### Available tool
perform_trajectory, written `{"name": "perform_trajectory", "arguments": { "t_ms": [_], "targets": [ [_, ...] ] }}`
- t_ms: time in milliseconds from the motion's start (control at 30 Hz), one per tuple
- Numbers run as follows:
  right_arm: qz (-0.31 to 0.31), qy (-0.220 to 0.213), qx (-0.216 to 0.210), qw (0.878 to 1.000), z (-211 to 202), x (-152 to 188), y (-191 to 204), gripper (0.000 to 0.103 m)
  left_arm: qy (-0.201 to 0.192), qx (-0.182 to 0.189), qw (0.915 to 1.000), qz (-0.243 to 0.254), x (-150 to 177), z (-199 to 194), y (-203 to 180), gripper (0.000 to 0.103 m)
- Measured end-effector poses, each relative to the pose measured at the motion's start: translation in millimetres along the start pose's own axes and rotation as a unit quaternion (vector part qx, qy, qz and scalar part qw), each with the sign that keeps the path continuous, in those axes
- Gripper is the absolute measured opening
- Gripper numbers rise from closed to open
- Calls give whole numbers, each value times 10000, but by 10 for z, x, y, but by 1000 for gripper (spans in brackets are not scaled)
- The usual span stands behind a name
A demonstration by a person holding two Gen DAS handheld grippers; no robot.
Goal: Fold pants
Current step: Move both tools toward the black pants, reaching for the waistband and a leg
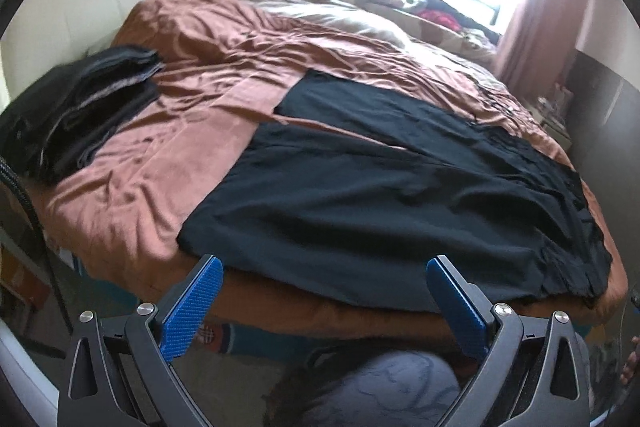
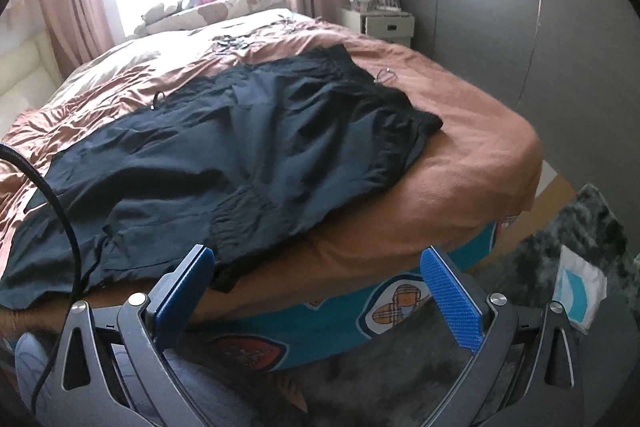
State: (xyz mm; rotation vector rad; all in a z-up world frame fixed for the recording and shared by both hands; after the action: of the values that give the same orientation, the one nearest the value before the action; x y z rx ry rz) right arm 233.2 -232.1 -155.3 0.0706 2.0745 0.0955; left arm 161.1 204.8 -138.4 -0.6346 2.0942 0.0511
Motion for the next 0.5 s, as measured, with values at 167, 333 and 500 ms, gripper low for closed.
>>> {"name": "perform_trajectory", "arguments": {
  "t_ms": [167, 333, 500],
  "targets": [
    [-1, 33, 18, 10000, 158, -52, -132, 103, 188, -154, 9991, -358, 45, 185, 199, 93],
    [187, 50, 14, 9998, 320, -128, -250, 103, 293, -258, 9961, -789, 94, 346, 409, 84],
    [290, 128, -27, 9995, 515, -184, -336, 88, 511, -350, 9902, -1254, 168, 512, 597, 70]
  ]
}}
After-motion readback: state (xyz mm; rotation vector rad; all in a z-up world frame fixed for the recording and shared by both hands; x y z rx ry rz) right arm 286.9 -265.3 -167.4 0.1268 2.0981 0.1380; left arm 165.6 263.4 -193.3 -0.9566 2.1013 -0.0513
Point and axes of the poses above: each gripper's, at about its wrist camera, not at the fingertips, and z roughly the way its jaws point, y to its left, x to its underside, the point moved 7 cm from there along z, roughly the way its jaws point, and after that the axes turned 9 degrees about -y, right-handed, at the moved point
